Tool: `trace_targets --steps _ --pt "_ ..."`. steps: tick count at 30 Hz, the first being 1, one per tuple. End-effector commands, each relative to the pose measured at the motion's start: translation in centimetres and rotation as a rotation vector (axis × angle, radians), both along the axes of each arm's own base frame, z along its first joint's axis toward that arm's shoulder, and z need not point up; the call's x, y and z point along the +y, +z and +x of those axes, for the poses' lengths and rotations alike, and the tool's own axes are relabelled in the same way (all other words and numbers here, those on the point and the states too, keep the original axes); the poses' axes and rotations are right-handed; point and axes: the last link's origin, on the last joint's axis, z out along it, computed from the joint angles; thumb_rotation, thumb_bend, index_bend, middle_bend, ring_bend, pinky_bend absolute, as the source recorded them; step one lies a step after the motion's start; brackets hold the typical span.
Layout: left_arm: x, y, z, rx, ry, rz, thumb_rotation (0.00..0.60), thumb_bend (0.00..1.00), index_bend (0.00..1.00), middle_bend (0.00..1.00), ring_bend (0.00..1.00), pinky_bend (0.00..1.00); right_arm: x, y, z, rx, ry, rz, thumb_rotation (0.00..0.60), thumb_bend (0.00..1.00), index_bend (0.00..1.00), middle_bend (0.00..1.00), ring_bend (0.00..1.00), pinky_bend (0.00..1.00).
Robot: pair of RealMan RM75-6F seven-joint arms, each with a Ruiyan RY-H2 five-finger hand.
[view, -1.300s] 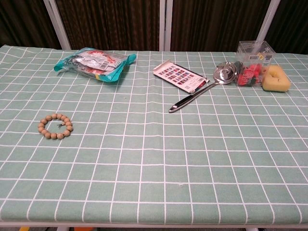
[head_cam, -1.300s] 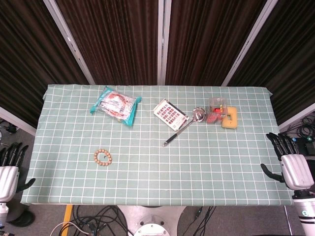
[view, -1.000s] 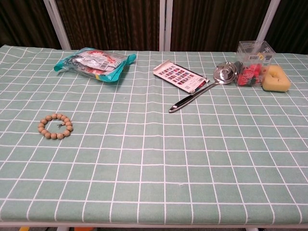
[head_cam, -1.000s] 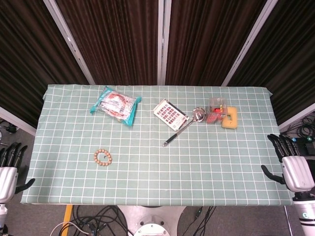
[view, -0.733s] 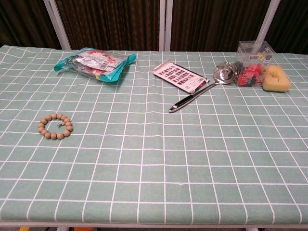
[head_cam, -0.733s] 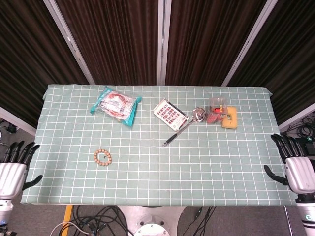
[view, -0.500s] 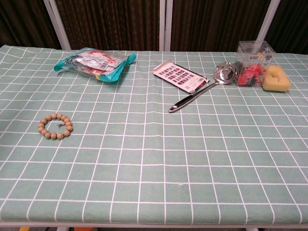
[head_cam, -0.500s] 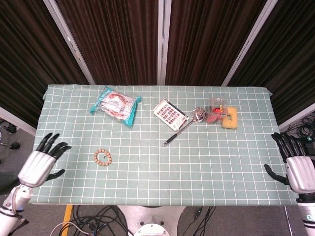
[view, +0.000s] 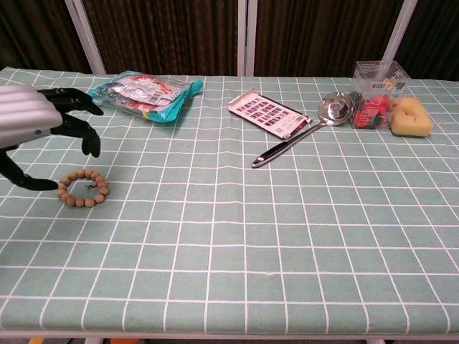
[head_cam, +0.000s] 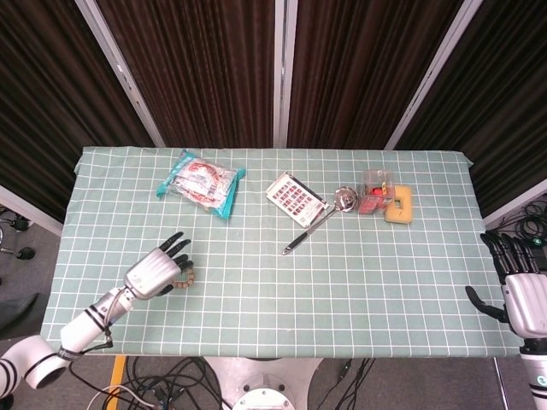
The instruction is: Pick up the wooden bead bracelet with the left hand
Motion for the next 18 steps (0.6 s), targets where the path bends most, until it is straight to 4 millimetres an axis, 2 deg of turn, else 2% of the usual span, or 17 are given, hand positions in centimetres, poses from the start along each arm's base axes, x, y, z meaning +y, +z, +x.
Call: trace_targets --steps 1,10,18 --pt "0.2 -2.0 -0.1 0.066 -0.014 0.005 0.600 0.22 0.37 0.39 0.10 0.00 0.0 0.0 -0.1 -0.003 -0.004 0.001 0.600 0.20 0.00 0.07 0.00 0.00" --pt "-0.8 -3.2 -1.7 0.099 0.056 0.032 0.600 0.22 0.41 0.42 0.14 0.00 -0.3 -0.2 -0.2 -0.005 -0.009 0.009 0.600 0.20 0.00 0.07 0.00 0.00" --pt "-0.7 -3.7 -2.5 0.085 0.089 0.048 0.600 0.22 0.43 0.45 0.16 0.00 -0.5 -0.4 -0.2 -0.007 -0.009 0.017 0.600 0.20 0.00 0.07 0.00 0.00"
